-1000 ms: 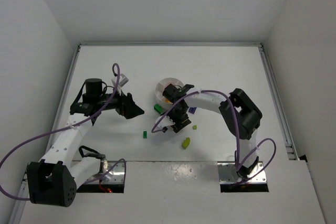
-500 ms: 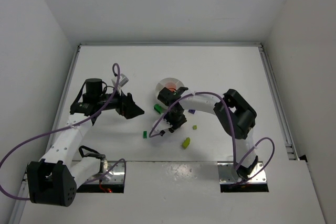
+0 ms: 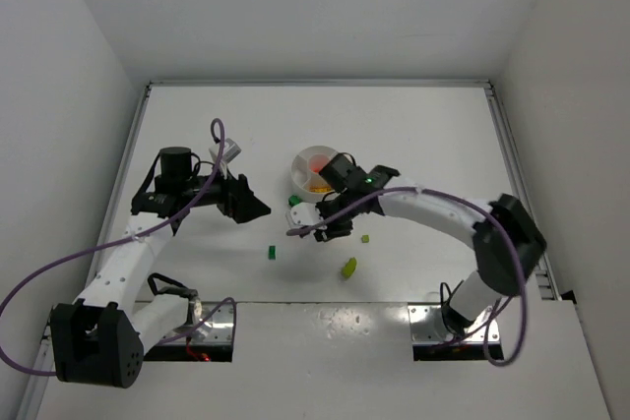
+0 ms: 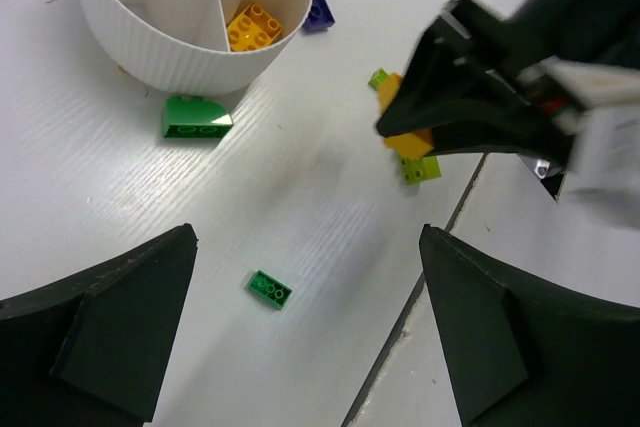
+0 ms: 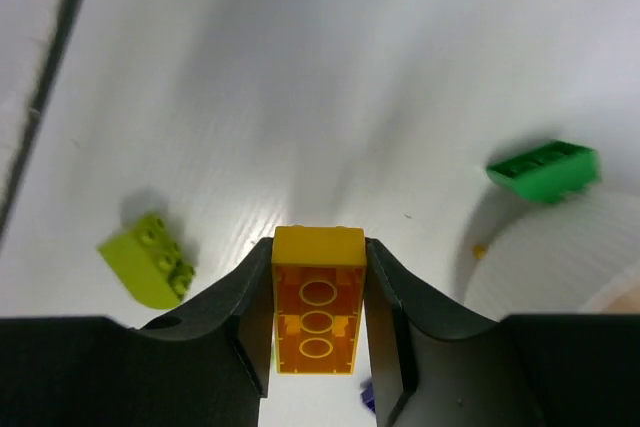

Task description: Sort the legos into containers by color

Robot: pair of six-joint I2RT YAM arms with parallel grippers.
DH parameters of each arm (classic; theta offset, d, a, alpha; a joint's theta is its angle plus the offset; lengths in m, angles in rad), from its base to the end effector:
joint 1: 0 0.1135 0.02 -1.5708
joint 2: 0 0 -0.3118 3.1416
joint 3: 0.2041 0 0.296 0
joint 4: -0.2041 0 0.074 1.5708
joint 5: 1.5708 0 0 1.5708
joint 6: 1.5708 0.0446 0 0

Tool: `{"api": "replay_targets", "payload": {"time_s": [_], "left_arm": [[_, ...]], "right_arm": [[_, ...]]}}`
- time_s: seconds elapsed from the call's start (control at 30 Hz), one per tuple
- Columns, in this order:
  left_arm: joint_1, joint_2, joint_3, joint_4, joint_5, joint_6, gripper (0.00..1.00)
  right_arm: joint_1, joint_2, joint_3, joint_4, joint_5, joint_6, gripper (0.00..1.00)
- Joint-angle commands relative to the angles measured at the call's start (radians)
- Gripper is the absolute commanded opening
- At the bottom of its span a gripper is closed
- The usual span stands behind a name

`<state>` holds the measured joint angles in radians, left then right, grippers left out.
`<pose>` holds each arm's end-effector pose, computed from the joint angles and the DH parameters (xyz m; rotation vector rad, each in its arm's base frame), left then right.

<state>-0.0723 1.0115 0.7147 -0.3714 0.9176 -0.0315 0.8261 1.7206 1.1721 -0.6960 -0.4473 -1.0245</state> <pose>0.2255 -0.0518 0.2877 0.5377 2.0596 -1.0733 0.2446 0.2938 0.2137 -2.2339 1.5549 0.5713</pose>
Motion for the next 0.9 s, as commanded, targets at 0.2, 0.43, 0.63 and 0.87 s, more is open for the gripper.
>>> {"api": "replay_targets", "payload": {"time_s": [0.2,0.43,0.63,0.87], "left_arm": [[0.012,-0.024,0.04,0.026,0.033,0.002,1.0],[0.012,-0.033,0.049,0.026,0.015,-0.007,1.0],[0.012,-0.033,0.049,0.026,0.015,-0.007,1.0],[0.012,-0.042,0.029,0.046,0.015,-0.016,1.0]], "right_arm": [[-0.007,-0.369,-0.325,0.731,0.04,0.806,0.0],[-0.025,-0.435,-0.494,1.147,0.519,1.173,0.0],[-0.025,-0.417,-0.49,1.259,0.746,1.328,0.0],[-0.025,-0.328,-0.393,1.171,0.852,1.443,0.0]]}}
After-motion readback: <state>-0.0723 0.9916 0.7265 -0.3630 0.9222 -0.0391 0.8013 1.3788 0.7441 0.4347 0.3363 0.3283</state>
